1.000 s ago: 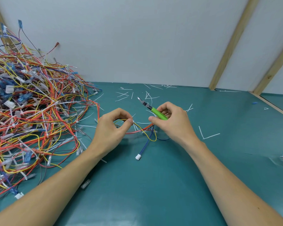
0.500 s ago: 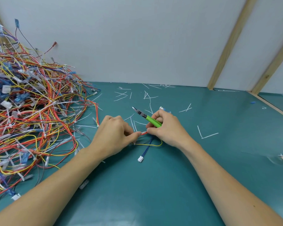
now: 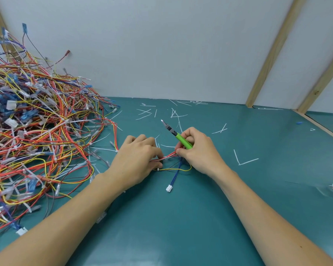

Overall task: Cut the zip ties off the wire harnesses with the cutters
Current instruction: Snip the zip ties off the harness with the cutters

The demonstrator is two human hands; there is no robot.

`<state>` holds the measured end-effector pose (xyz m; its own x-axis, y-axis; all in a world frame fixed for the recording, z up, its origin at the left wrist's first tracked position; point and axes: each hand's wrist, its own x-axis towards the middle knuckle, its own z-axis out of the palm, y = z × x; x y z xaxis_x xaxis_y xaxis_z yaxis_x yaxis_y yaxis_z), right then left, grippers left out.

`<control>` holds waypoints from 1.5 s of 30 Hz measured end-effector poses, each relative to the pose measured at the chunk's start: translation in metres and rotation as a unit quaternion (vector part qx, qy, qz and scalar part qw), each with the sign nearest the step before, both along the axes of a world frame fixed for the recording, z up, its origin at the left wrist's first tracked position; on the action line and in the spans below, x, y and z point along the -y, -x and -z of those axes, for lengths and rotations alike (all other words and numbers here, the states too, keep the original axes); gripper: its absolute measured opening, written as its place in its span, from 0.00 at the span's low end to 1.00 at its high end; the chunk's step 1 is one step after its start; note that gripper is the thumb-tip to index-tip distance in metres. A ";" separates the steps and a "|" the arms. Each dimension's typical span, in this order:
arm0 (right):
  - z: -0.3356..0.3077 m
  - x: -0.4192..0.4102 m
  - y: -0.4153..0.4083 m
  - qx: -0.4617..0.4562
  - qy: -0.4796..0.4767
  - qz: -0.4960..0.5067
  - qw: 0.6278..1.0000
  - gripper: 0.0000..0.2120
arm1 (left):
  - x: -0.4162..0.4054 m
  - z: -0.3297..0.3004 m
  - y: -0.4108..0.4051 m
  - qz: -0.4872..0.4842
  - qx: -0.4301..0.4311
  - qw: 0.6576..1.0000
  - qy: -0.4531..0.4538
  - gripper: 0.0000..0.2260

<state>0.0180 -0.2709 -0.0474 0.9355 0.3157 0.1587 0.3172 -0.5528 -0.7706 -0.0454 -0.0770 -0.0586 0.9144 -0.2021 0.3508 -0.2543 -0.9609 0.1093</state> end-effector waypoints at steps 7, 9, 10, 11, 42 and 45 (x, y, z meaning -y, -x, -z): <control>-0.006 0.002 -0.004 -0.020 -0.115 0.004 0.993 0.11 | -0.001 -0.002 0.001 -0.022 0.129 0.987 0.091 0.03; -0.006 0.003 -0.005 -0.012 -0.134 0.015 0.991 0.10 | -0.002 -0.001 0.001 -0.032 0.136 0.982 0.129 0.03; -0.006 0.003 -0.005 -0.006 -0.141 0.021 0.990 0.10 | -0.003 0.000 0.000 -0.037 0.130 0.980 0.147 0.04; -0.006 0.003 -0.006 -0.002 -0.146 0.027 0.989 0.09 | -0.005 0.000 0.000 -0.041 0.121 0.978 0.162 0.04; -0.015 -0.007 0.012 -0.054 -0.140 -0.045 0.988 0.10 | 0.003 -0.001 0.002 0.045 0.173 0.956 0.231 0.07; -0.016 -0.004 0.011 -0.012 -0.068 -0.020 0.997 0.11 | 0.005 -0.001 0.002 0.054 0.181 0.958 0.215 0.05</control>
